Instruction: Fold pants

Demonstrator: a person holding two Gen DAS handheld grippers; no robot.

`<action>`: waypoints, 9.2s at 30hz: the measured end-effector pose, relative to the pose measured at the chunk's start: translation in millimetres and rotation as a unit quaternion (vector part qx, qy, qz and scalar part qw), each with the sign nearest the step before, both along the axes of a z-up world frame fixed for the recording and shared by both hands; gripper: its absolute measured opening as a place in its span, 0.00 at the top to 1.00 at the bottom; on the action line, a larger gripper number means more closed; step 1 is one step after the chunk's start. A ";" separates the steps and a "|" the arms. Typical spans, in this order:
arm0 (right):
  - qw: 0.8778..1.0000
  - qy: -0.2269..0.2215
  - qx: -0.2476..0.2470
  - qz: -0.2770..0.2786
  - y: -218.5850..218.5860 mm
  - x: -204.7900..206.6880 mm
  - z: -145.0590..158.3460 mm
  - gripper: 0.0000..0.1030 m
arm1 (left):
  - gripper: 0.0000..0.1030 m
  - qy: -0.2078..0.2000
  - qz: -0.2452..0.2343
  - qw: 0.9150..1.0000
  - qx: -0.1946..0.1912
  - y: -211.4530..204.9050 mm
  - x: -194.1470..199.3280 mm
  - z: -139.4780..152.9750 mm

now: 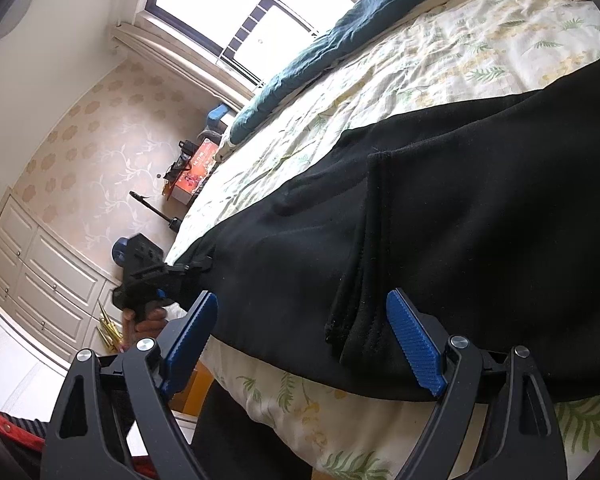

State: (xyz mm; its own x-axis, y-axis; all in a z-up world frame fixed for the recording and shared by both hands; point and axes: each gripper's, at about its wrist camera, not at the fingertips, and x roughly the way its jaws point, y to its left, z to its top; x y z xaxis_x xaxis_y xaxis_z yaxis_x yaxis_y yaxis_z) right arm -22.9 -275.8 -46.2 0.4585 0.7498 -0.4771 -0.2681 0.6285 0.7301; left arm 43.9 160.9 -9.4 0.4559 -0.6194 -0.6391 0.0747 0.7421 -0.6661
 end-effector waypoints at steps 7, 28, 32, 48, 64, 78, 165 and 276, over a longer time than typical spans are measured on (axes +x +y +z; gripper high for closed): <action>1.000 0.000 0.005 -0.009 -4.6 -5.4 4.0 0.17 | 0.86 -0.064 -0.038 0.997 -0.001 -50.4 0.6 73.9; 0.995 0.008 0.004 -0.104 -78.7 -83.6 30.1 0.17 | 0.87 -0.112 -0.171 0.953 0.223 -373.7 8.6 74.6; 0.992 0.021 0.004 -0.123 -95.5 -98.8 24.9 0.17 | 0.87 -0.113 -0.165 0.941 0.271 -403.8 5.7 47.8; 0.983 0.056 0.026 -0.174 -117.0 -121.3 10.0 0.17 | 0.73 -0.170 -0.135 0.900 0.378 -446.8 -15.6 25.8; 0.980 -0.003 -0.004 -0.198 -133.1 -120.1 59.3 0.17 | 0.12 -0.201 -0.054 0.922 0.327 -353.3 -54.8 80.0; 0.991 0.056 -0.048 -0.110 -134.7 31.2 40.2 0.17 | 0.12 -0.097 0.039 0.950 0.295 -205.6 -49.6 25.2; 0.990 0.089 0.019 -0.112 -176.2 -38.1 1.4 0.56 | 0.71 0.013 -0.119 0.993 0.007 -267.6 -7.7 -12.9; 0.998 0.007 0.020 -0.057 -64.1 95.5 27.4 0.66 | 0.77 -0.070 -0.077 0.988 0.113 -158.8 90.3 7.0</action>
